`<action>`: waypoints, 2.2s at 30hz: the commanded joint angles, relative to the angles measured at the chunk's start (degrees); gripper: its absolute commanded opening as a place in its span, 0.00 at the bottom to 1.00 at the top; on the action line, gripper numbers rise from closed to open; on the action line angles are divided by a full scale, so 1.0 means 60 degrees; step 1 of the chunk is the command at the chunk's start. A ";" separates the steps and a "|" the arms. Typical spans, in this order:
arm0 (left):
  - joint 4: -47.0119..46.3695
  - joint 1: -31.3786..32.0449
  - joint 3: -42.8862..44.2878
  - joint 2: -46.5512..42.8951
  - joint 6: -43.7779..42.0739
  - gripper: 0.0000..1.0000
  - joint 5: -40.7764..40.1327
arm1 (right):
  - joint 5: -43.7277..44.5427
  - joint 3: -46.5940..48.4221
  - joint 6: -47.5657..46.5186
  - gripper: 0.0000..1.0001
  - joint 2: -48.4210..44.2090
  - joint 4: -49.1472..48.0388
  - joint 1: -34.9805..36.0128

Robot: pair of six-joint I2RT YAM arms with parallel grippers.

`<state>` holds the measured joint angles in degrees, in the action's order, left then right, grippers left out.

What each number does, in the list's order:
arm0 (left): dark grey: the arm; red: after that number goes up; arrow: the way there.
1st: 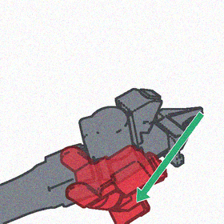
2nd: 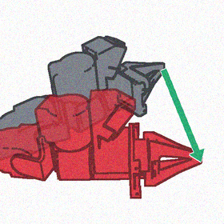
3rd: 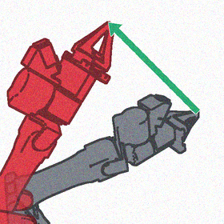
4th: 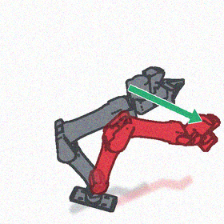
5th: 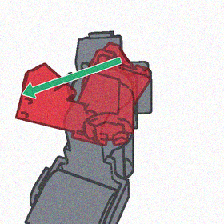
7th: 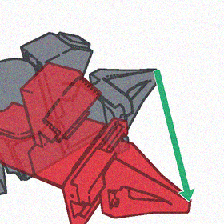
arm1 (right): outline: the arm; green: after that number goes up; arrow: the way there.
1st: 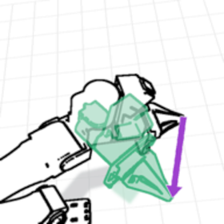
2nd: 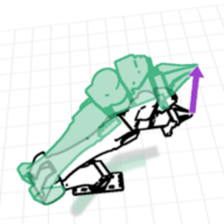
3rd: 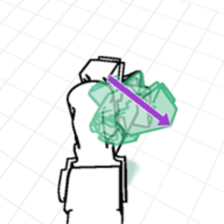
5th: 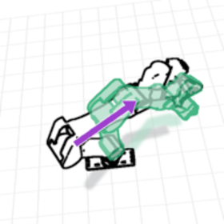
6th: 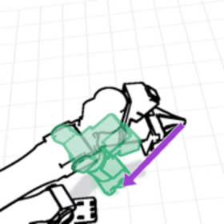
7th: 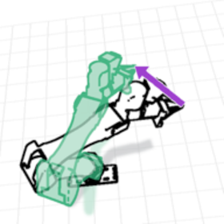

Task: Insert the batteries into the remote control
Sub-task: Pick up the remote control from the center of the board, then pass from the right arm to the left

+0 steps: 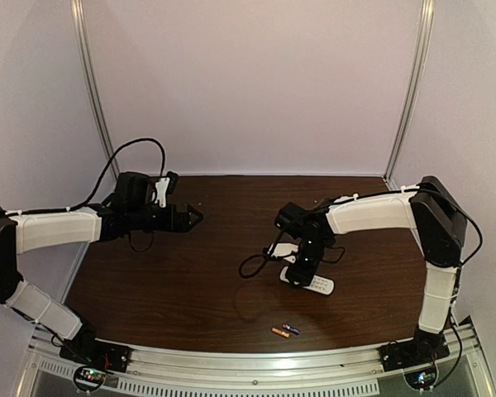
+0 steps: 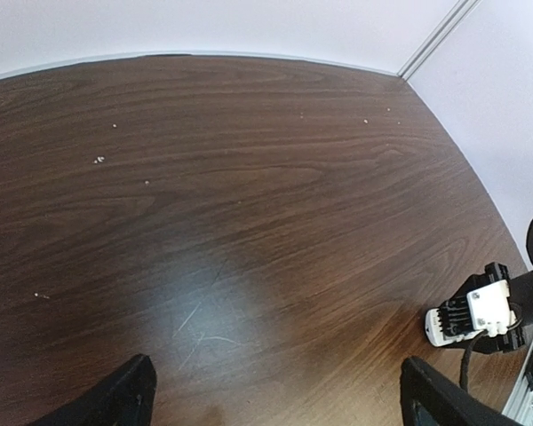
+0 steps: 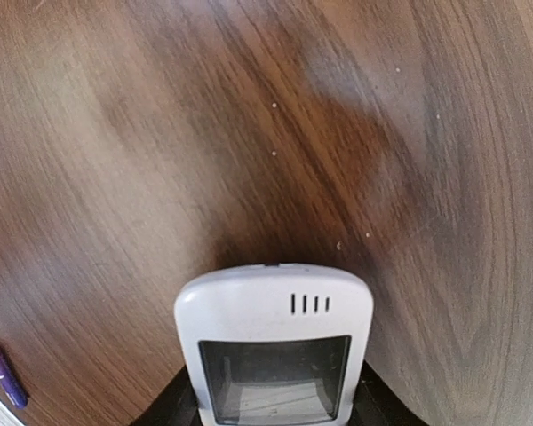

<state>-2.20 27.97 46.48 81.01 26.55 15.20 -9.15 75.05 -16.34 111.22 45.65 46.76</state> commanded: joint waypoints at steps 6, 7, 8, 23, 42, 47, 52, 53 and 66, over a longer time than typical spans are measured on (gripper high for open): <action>-0.1292 0.0056 -0.0580 -0.0938 0.0185 0.97 -0.0097 | -0.0826 0.0446 0.0251 0.38 -0.0930 -0.0457 -0.0330; -0.1436 0.0056 -0.0665 -0.1099 0.0189 0.97 -0.0156 | -0.0976 0.0523 0.0358 0.35 -0.1129 -0.0630 -0.0381; -0.1569 0.0056 -0.0769 -0.1293 0.0190 0.97 -0.0193 | -0.1115 0.0606 0.0534 0.30 -0.1353 -0.0862 -0.0438; -0.4260 0.1070 -0.2075 -0.3357 -0.0498 0.97 -0.0454 | -0.1753 0.0415 0.6293 0.24 -0.3953 -0.7253 -0.0748; -0.5041 0.4548 0.0159 -0.0500 -0.2216 0.84 -0.3570 | 0.0649 -0.1742 0.9004 0.21 -0.4634 -1.1675 0.0430; -0.4900 0.4818 0.0661 -0.0010 -0.2511 0.80 -0.3804 | 0.0937 -0.1891 0.9213 0.22 -0.4585 -1.2042 0.0651; -0.4525 0.4855 0.1049 0.0340 -0.2614 0.72 -0.4243 | 0.0969 -0.1986 0.9406 0.22 -0.4516 -1.2374 0.0822; -0.4506 0.4856 0.1087 0.0372 -0.2627 0.70 -0.4371 | 0.0926 -0.2002 0.9460 0.22 -0.4487 -1.2446 0.0853; -0.4881 0.4879 0.1331 0.0794 -0.2852 0.55 -0.4758 | 0.1108 -0.2385 0.9828 0.23 -0.4172 -1.3156 0.1120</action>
<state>-29.47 57.58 52.38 84.53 10.59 -11.11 -2.11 61.54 41.08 85.52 -30.20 52.07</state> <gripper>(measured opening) 0.549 0.489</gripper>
